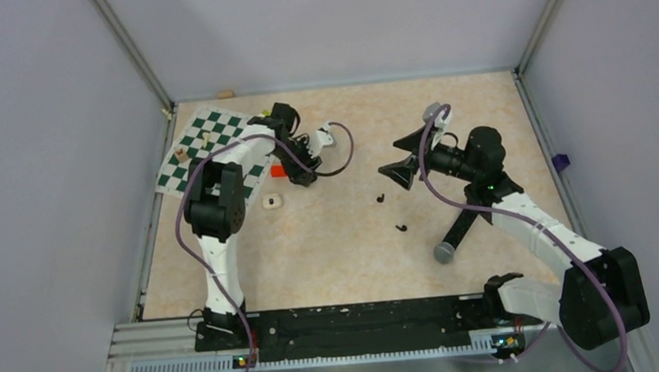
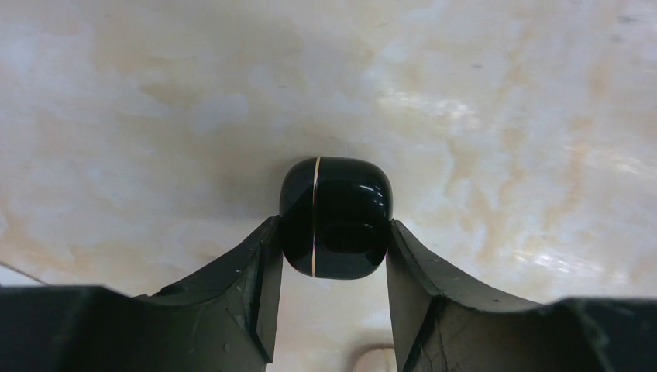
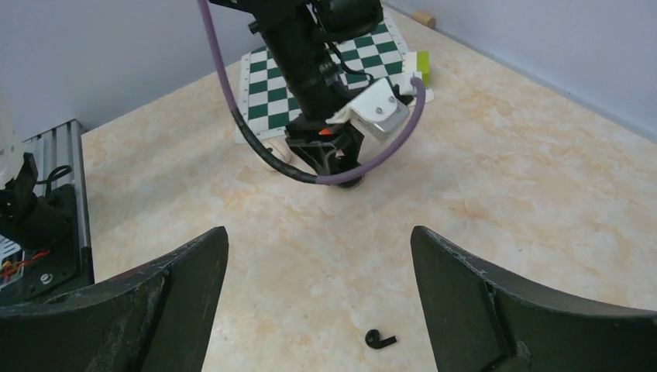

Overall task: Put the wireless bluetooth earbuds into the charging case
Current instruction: Pick up the charging case at the center of the board.

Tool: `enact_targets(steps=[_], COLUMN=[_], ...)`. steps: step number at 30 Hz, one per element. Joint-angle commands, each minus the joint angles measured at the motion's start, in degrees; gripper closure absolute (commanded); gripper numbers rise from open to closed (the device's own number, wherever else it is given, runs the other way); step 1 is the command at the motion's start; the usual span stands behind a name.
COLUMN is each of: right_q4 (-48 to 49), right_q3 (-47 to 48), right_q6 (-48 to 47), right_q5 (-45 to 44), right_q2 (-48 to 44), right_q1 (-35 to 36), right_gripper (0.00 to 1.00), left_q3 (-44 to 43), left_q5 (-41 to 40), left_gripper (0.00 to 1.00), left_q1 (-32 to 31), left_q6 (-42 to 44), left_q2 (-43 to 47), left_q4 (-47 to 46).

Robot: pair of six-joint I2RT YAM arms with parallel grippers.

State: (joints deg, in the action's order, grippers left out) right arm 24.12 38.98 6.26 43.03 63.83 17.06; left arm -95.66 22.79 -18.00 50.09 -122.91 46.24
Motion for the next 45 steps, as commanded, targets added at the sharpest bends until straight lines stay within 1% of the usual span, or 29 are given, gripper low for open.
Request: enact_targets(steps=[1, 6, 7, 9, 13, 18, 21, 24, 31, 35, 38, 45], right_q4=[1.94, 3.72, 4.30, 5.82, 7.44, 9.53, 9.09, 5.86, 6.06, 6.56, 7.26, 9.49], right_q3=[1.38, 3.13, 3.46, 3.88, 4.55, 5.11, 5.23, 5.72, 6.10, 6.19, 6.53, 6.81], right_q6=[3.48, 11.26, 12.88, 16.23, 19.12, 20.29, 19.37, 16.46, 17.80, 18.86, 20.40, 21.86], right_q5=[2.07, 7.38, 8.54, 10.52, 13.65, 17.33, 17.76, 15.74, 15.11, 14.87, 15.41, 16.90], right_q2=[3.58, 11.16, 13.51, 16.56, 20.92, 23.02, 23.41, 23.98, 26.89, 28.01, 28.74, 28.87], right_q1=[-0.58, -0.59, -0.53, -0.21, 2.64, 7.70, 9.30, 9.83, 9.92, 10.09, 10.39, 12.15], right_gripper=[0.14, 0.14, 0.15, 0.16, 0.17, 0.17, 0.19, 0.22, 0.28, 0.36, 0.39, 0.65], left_q3=[5.64, 21.53, 24.35, 28.41, 28.54, 28.22, 27.84, 27.23, 26.30, 26.37, 26.48, 26.42], left_q5=[10.64, 11.71, 12.08, 11.63, 7.82, 4.54, 3.24, 3.13, 3.36, 3.98, 4.36, 4.92], left_gripper=[0.75, 0.75, 0.76, 0.77, 0.81, 0.81, 0.82, 0.83, 0.84, 0.85, 0.85, 0.84], left_q1=[-0.74, -6.05, -7.61, -10.54, -16.21, -21.26, -22.72, -23.17, -23.88, -23.84, -23.92, -24.43], left_q6=[0.32, 2.56, 2.80, 2.77, 0.83, 0.28, -0.12, -0.64, -1.39, -1.78, -2.00, -2.01], left_q2=[13.50, 29.69, 32.41, 36.09, 37.59, 37.14, 36.55, 36.28, 36.23, 36.91, 37.26, 37.06], left_q4=[-0.02, -11.16, -14.16, -16.11, -14.60, -13.94, -13.90, -13.77, -13.38, -13.35, -13.38, -12.87])
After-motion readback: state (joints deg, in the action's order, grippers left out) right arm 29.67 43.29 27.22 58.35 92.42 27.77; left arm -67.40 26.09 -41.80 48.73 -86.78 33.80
